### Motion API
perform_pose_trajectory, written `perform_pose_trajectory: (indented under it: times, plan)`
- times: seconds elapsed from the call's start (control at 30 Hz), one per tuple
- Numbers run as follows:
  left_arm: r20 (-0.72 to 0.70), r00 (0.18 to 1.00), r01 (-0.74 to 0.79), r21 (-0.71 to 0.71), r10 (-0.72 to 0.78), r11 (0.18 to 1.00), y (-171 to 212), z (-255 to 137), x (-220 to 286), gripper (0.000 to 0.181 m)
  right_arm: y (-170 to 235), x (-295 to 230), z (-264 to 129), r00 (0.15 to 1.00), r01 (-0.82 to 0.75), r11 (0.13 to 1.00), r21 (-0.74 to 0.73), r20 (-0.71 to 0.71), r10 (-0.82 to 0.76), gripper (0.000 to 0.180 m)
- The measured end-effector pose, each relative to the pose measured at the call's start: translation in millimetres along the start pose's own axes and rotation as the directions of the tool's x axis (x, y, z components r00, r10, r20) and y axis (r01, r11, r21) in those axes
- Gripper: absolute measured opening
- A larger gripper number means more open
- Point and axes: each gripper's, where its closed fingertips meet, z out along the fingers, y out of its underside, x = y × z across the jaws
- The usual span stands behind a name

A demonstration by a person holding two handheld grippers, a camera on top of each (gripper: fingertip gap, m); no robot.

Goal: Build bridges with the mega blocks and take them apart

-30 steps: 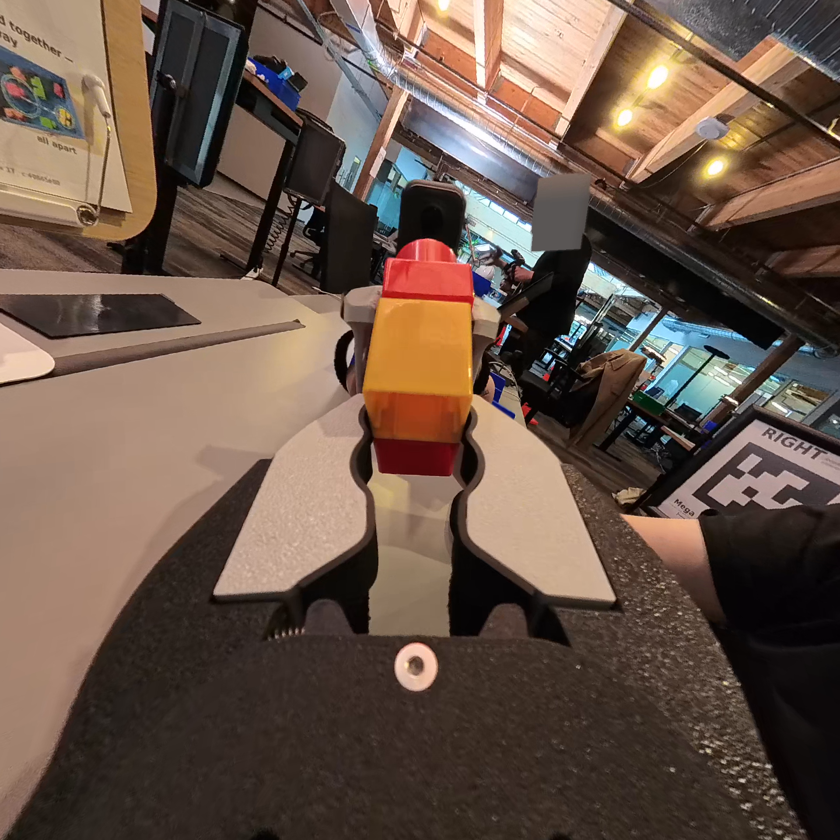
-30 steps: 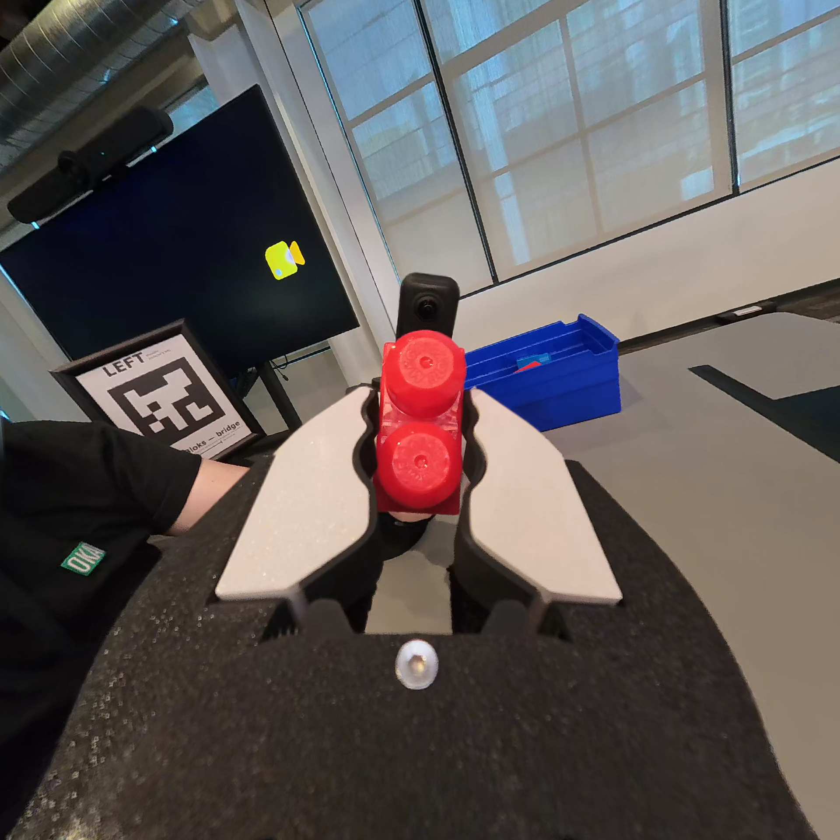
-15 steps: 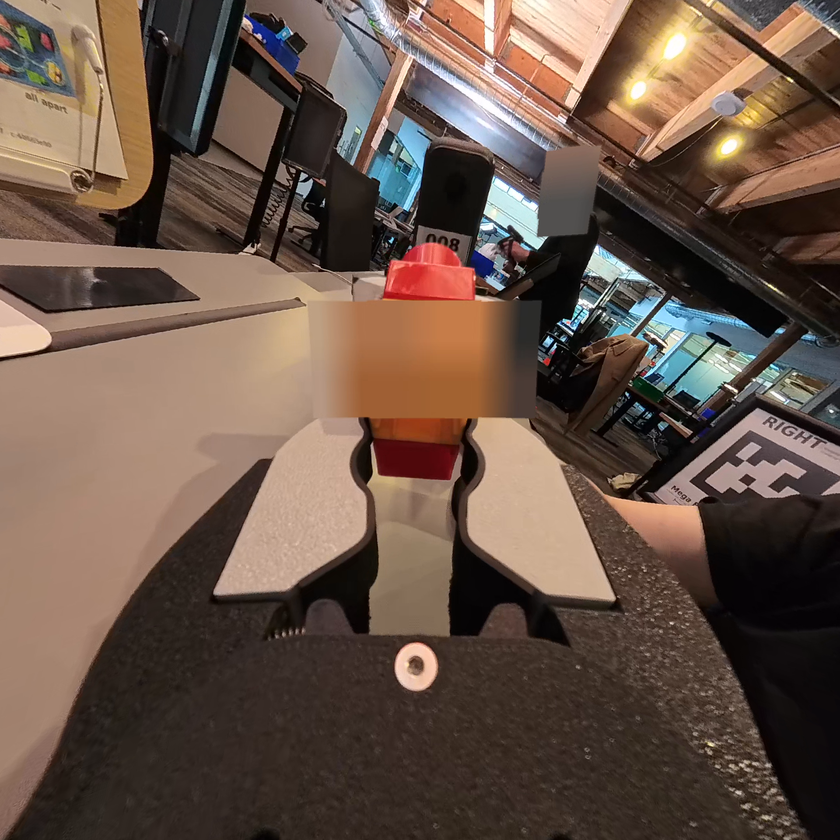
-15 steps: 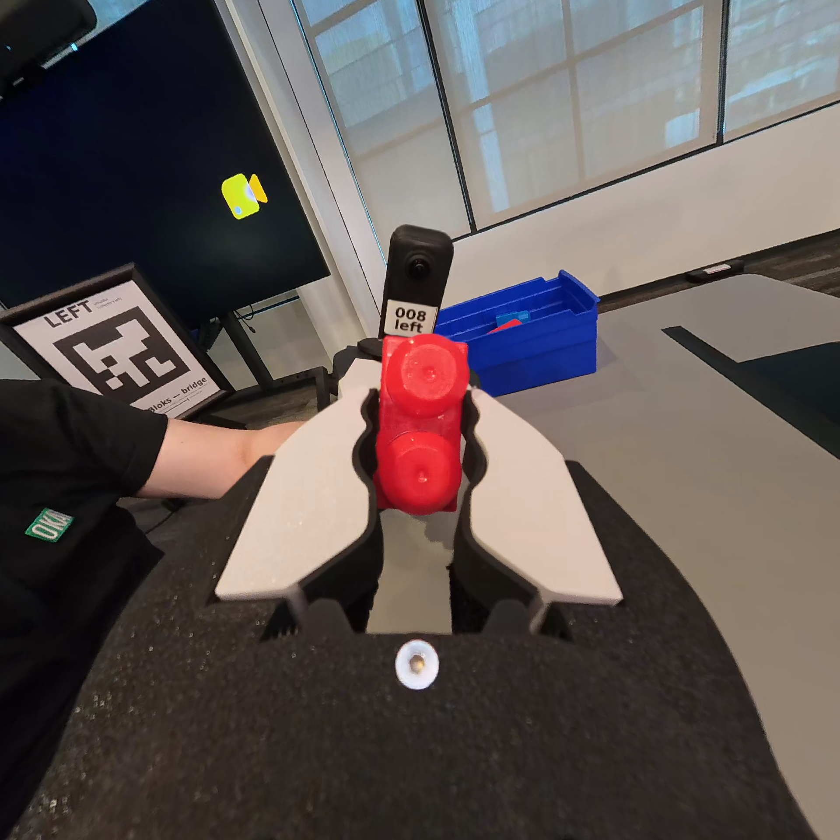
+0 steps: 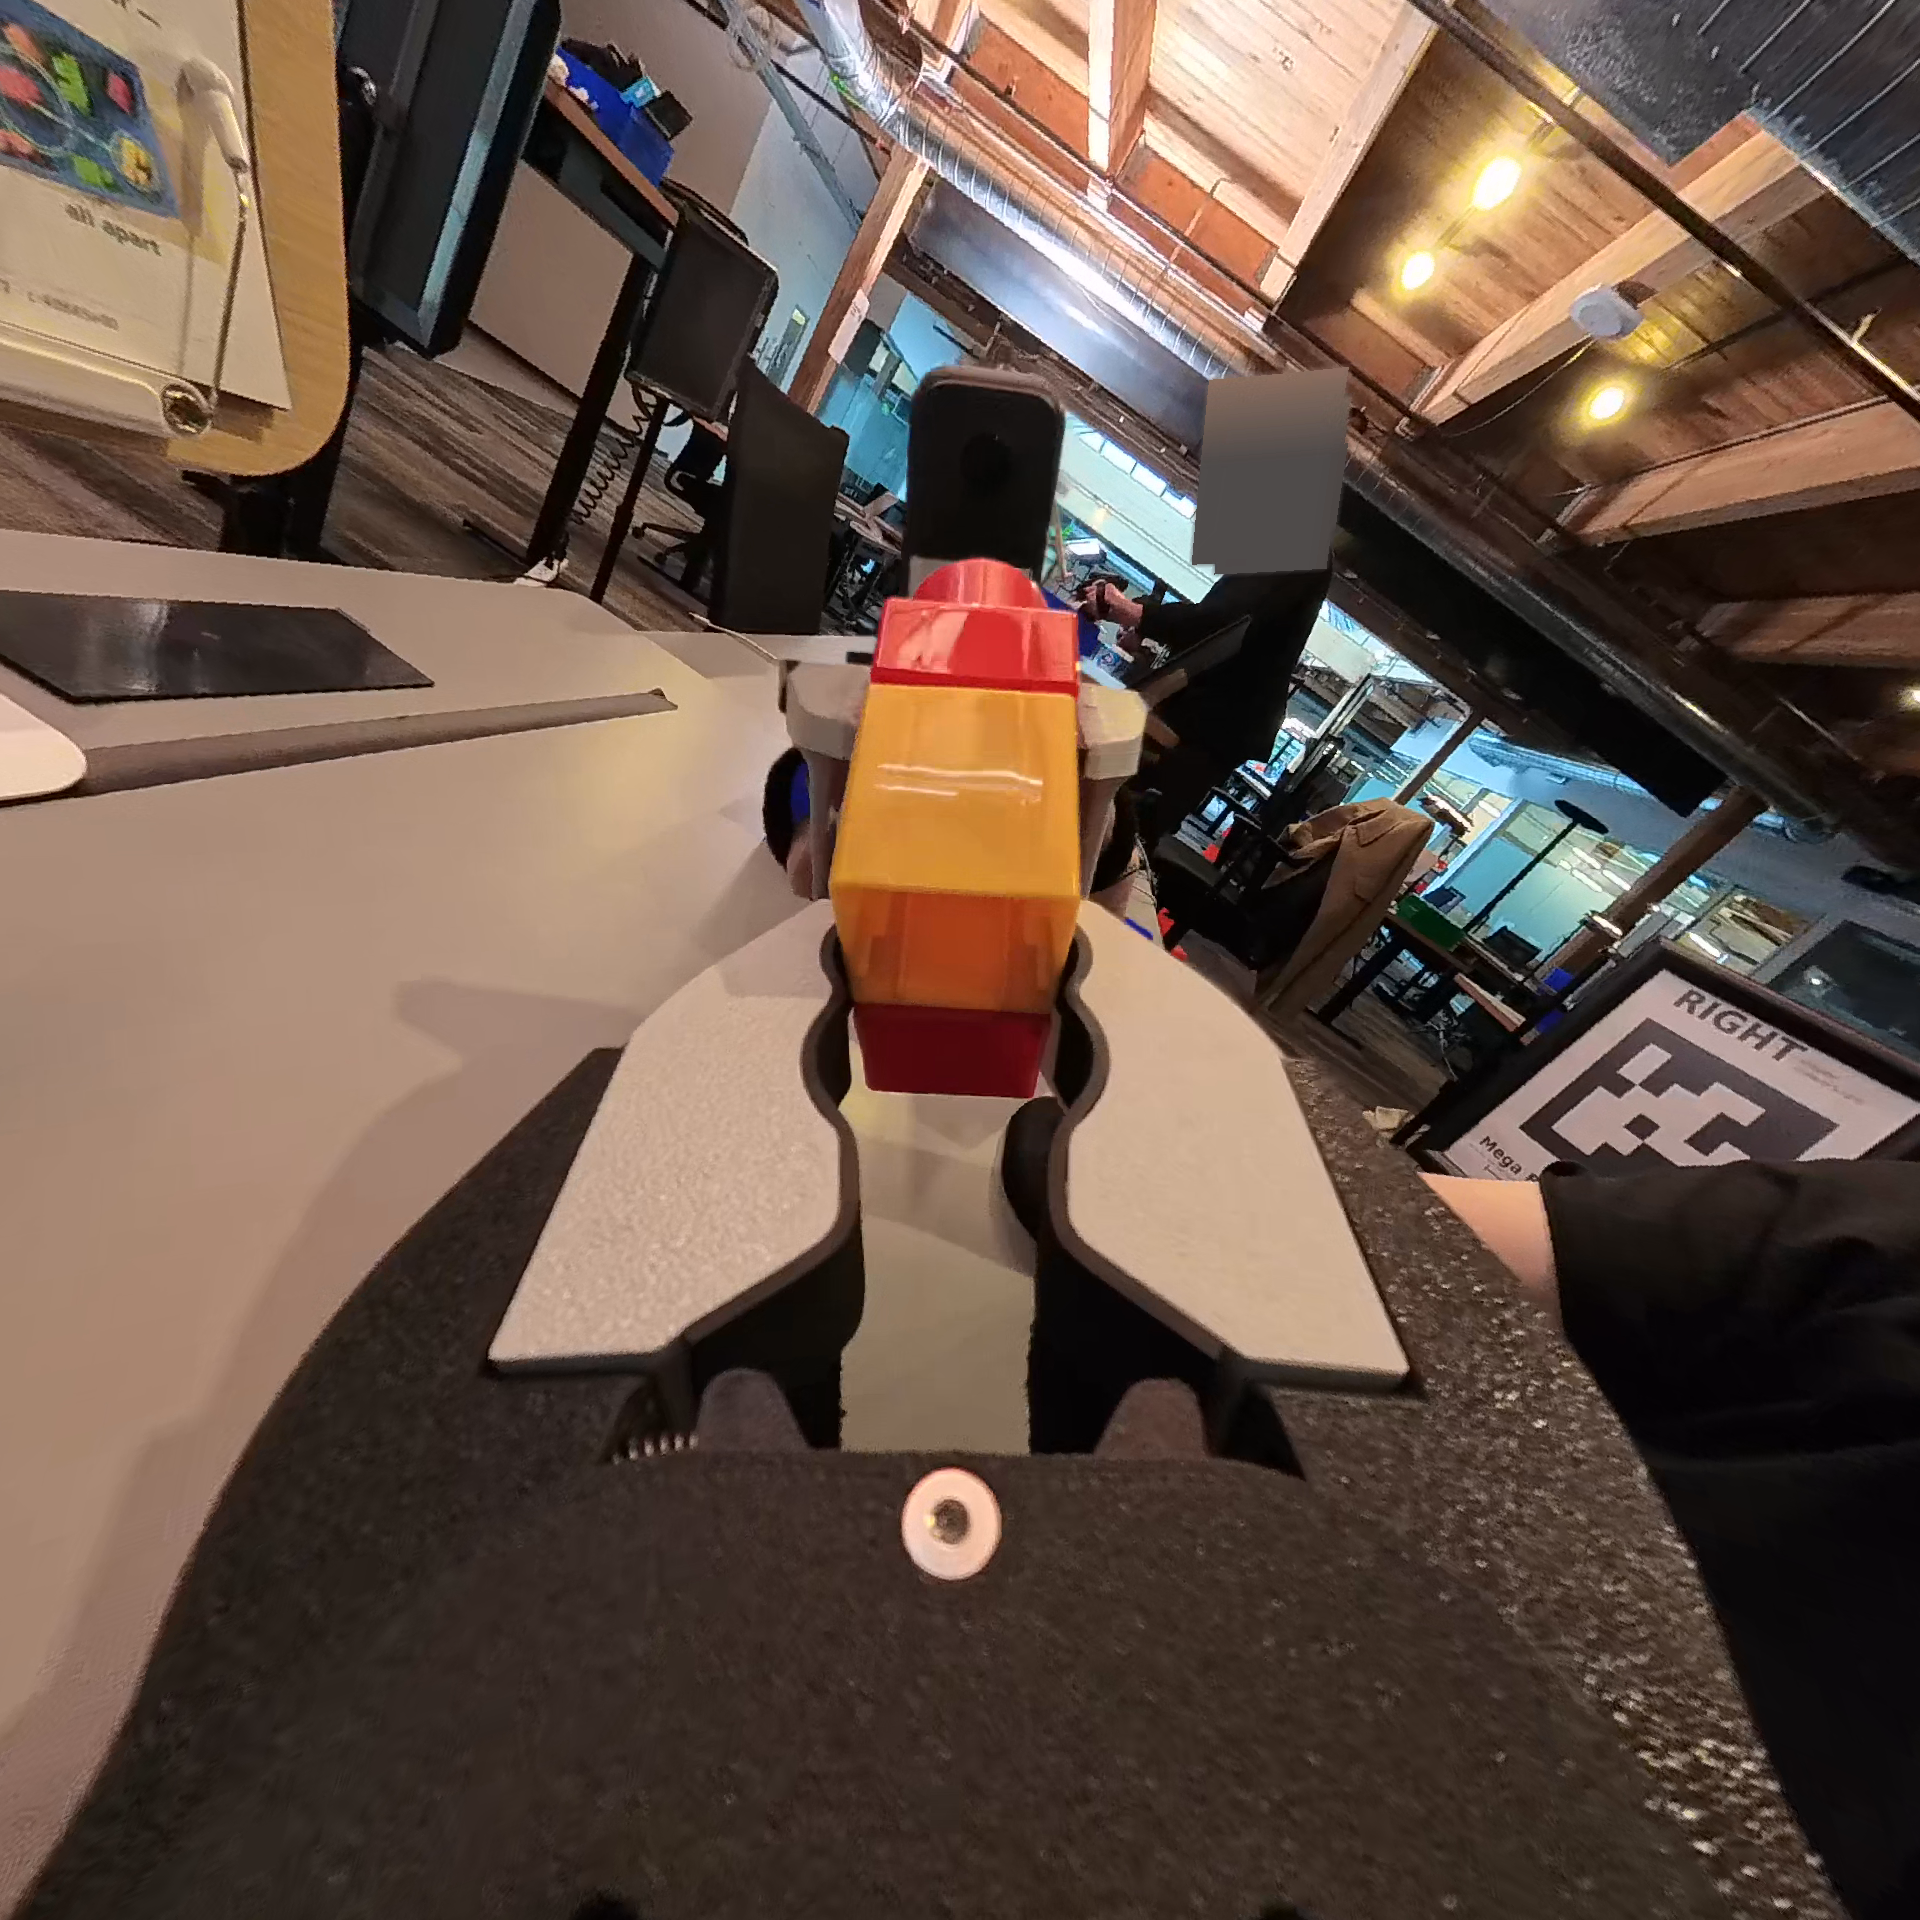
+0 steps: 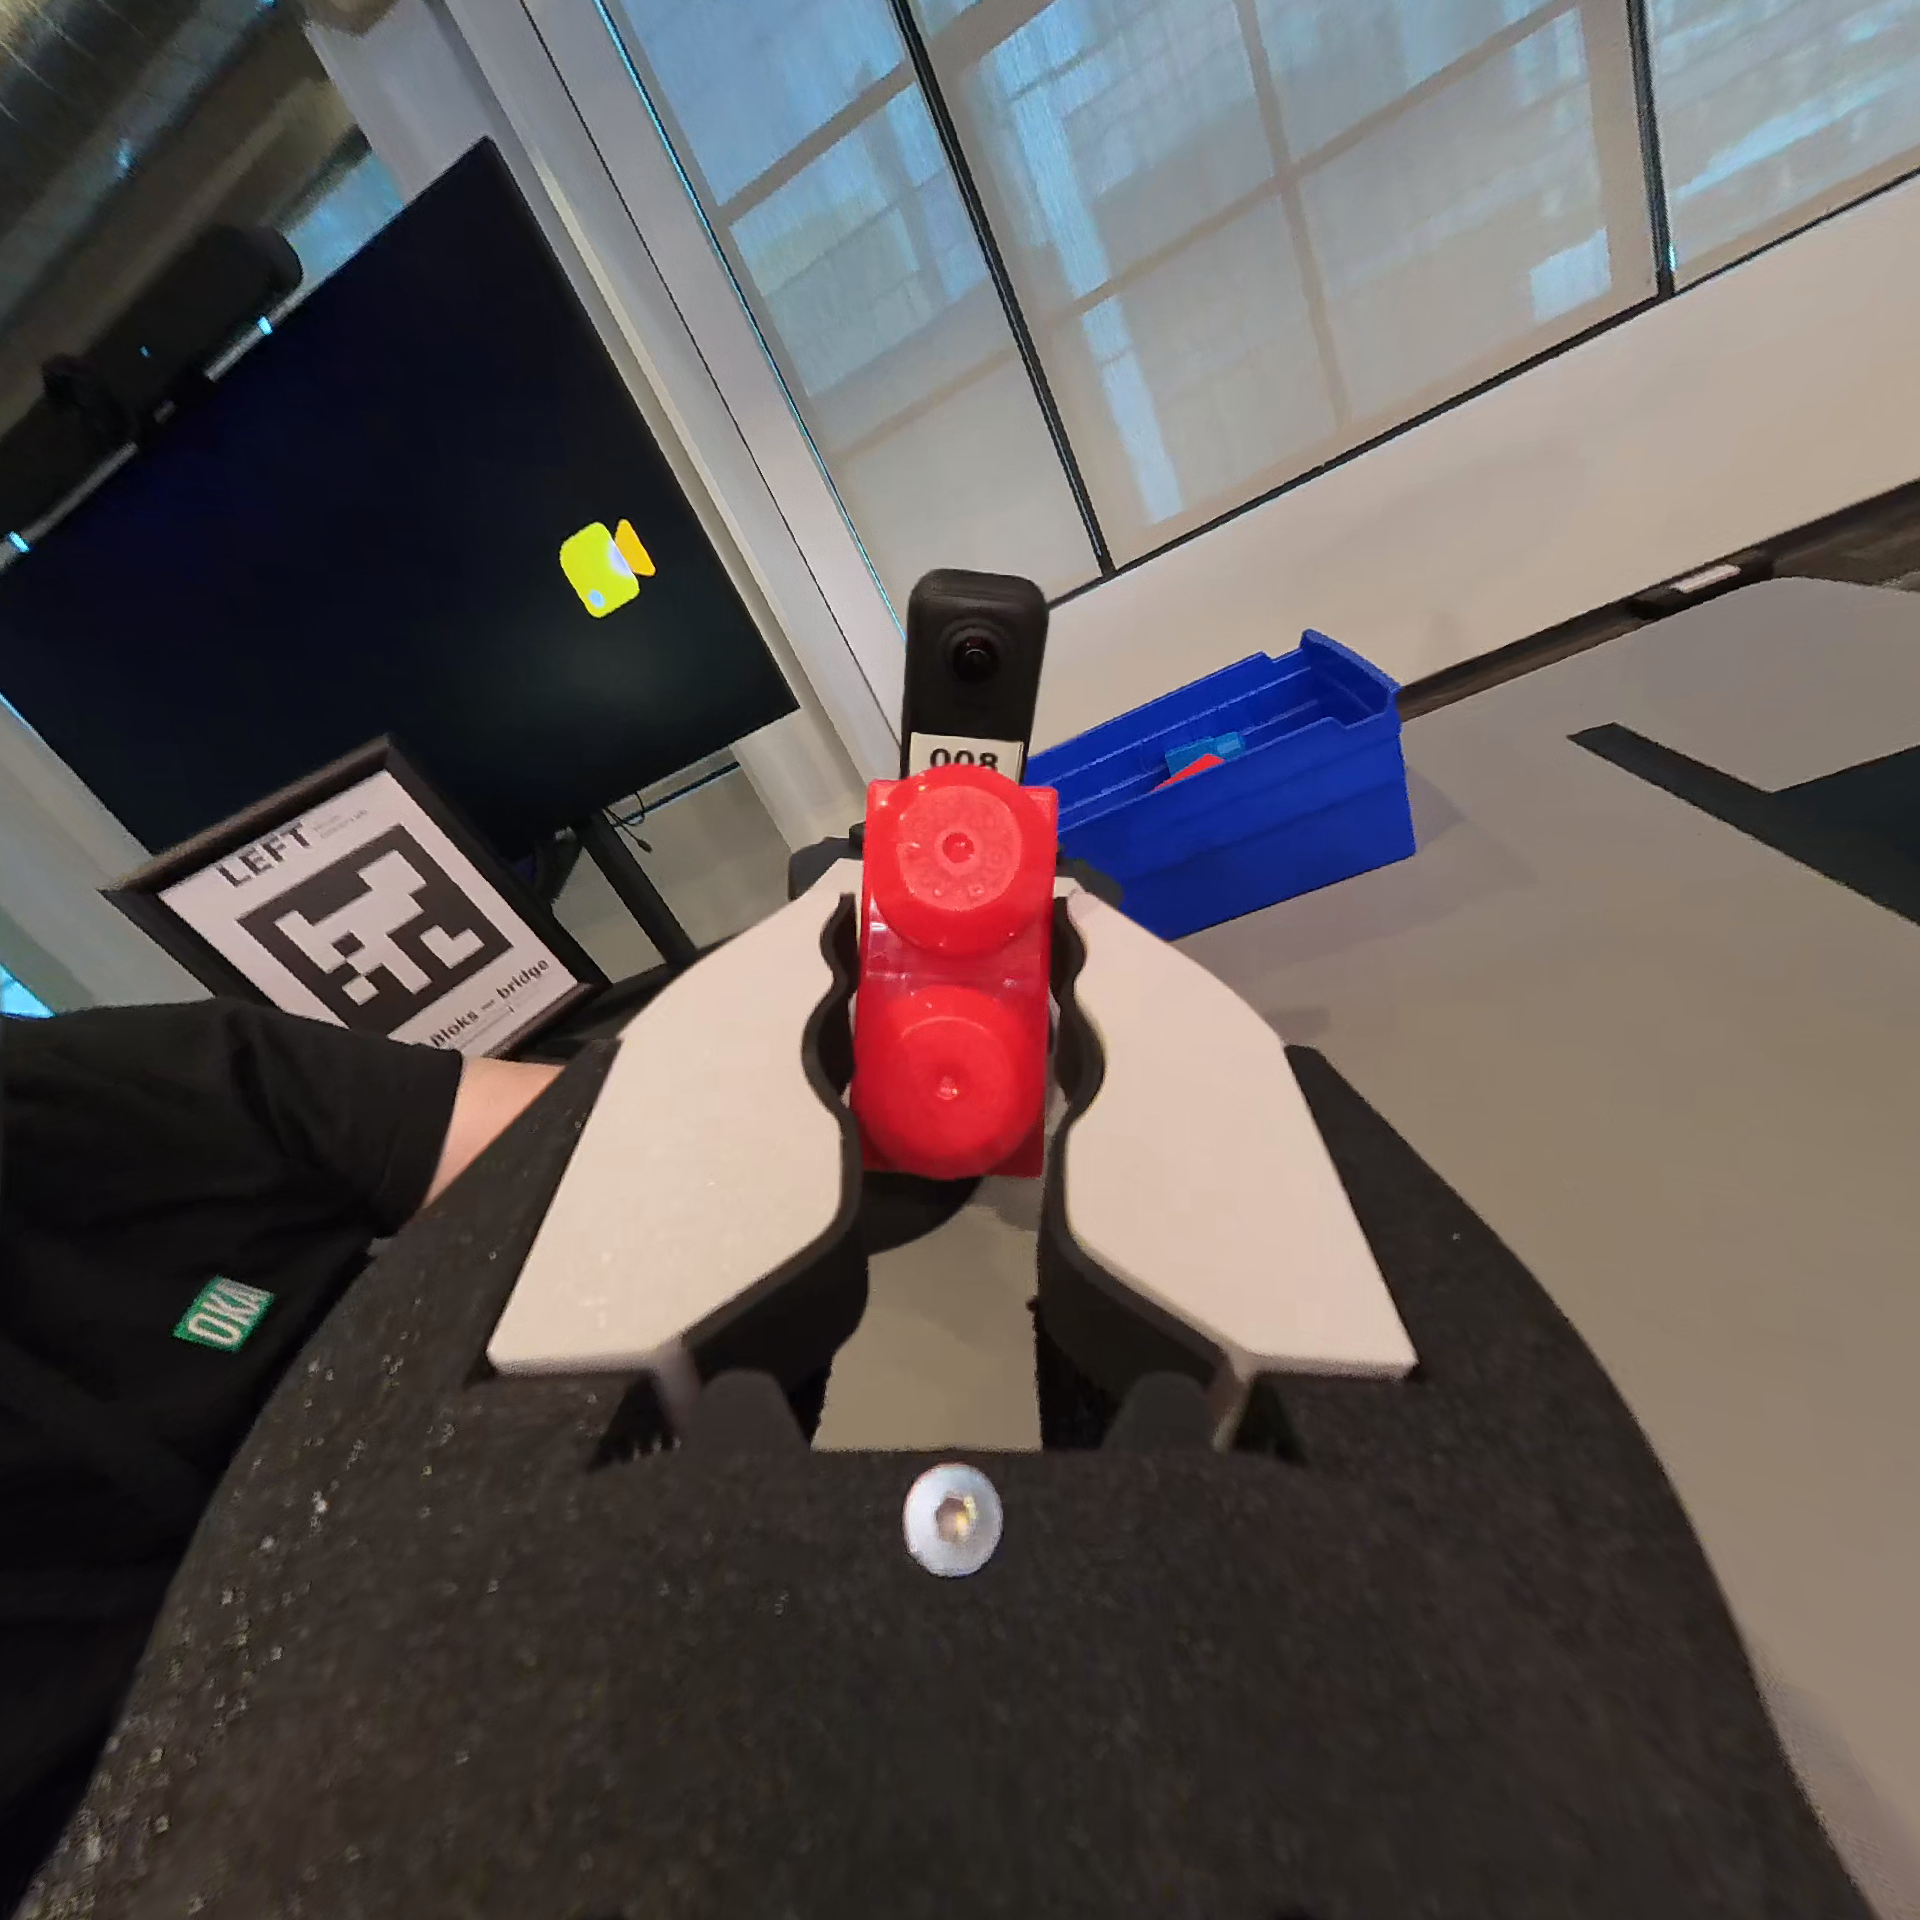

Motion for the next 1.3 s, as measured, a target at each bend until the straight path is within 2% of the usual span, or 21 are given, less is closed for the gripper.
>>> perform_pose_trajectory:
  times: [0.2, 0.33, 0.37, 0.43, 0.57, 0.7, 0.8, 0.97, 1.17, 1.3]
  plan:
    - [0.003, 1.0, 0.008, 0.011, -0.008, 1.0, -2, -1, -1, 0.036, -5, 3, 2, 0.996, -0.086, 0.994, 0.062, 0.029, 0.084, 0.039]
    - [0.014, 1.0, 0.007, 0.006, -0.008, 1.0, -2, -2, -2, 0.036, -5, 4, 2, 0.997, -0.072, 0.996, 0.049, 0.012, 0.071, 0.04]
    - [0.014, 1.0, 0.004, -0.003, -0.004, 1.0, -1, -1, -2, 0.036, -4, 2, 1, 0.998, -0.062, 0.997, 0.041, 0.025, 0.061, 0.034]
    - [0.008, 1.0, -0.002, -0.006, 0.002, 1.0, 0, -1, -1, 0.036, 0, 1, -1, 1.0, -0.021, 1.0, -0.004, 0.014, 0.021, 0.034]
    - [-0.009, 0.999, -0.045, 0.043, 0.045, 0.998, -8, -3, 5, 0.038, 0, -5, -2, 0.999, 0.033, 0.999, -0.043, 0.008, -0.033, 0.034]
    - [0.004, 0.997, -0.076, 0.089, 0.076, 0.993, -17, -10, 6, 0.044, 3, -4, 0, 1.0, 0.023, 0.999, -0.047, 0.013, -0.022, 0.034]
    - [0.022, 0.997, -0.081, 0.094, 0.079, 0.992, -18, -12, 3, 0.036, 5, -4, 2, 1.0, 0.02, 0.998, -0.051, 0.022, -0.019, 0.034]
    - [0.011, 0.999, -0.054, 0.075, 0.053, 0.996, -17, -12, 1, 0.035, 8, -3, 1, 0.999, 0.039, 0.995, -0.087, -0.012, -0.04, 0.034]
    - [0.016, 0.999, -0.045, 0.068, 0.044, 0.997, -18, -14, 1, 0.035, 2, 1, 1, 0.999, 0.009, 0.999, -0.049, -0.038, -0.011, 0.039]
    - [0.041, 0.998, -0.048, 0.044, 0.046, 0.998, -15, -14, -4, 0.035, 5, 5, 1, 0.998, 0.015, 0.997, -0.072, -0.066, -0.02, 0.036]
